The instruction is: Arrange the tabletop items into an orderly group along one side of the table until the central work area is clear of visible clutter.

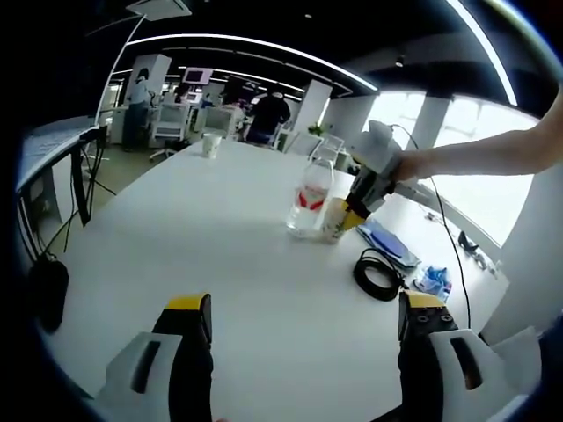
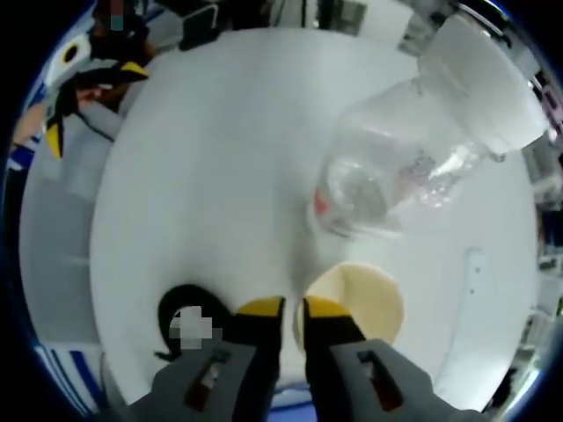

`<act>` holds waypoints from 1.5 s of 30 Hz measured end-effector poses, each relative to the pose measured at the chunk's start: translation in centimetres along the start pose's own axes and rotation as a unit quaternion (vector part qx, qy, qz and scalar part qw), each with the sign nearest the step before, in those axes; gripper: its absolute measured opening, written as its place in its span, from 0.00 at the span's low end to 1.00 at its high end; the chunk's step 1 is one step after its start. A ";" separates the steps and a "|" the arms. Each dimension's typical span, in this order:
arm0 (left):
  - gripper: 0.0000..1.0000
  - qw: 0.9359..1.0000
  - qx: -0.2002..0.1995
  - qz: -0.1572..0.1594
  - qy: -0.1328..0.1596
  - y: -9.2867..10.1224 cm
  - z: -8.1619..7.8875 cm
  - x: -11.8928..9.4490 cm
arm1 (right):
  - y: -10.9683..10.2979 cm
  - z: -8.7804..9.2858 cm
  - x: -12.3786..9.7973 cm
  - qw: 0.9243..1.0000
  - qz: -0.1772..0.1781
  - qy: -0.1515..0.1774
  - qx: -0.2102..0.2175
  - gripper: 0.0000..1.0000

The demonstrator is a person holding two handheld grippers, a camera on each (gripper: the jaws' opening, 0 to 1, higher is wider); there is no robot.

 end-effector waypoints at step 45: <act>0.92 0.999 0.034 0.015 -0.037 1.3 1.2 0.3 | -3.2 1.9 -8.2 0.982 0.132 0.127 0.037 0.69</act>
Point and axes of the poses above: the point that each gripper's makers call its tool centre point, and the gripper's own axes: x roughly forward along the fingers, y roughly to its right, z roughly out of its underside, the point moved 3 cm from there along -x, roughly backward along the fingers, and after that the axes turned 9 degrees about y, right-handed, at the moved point
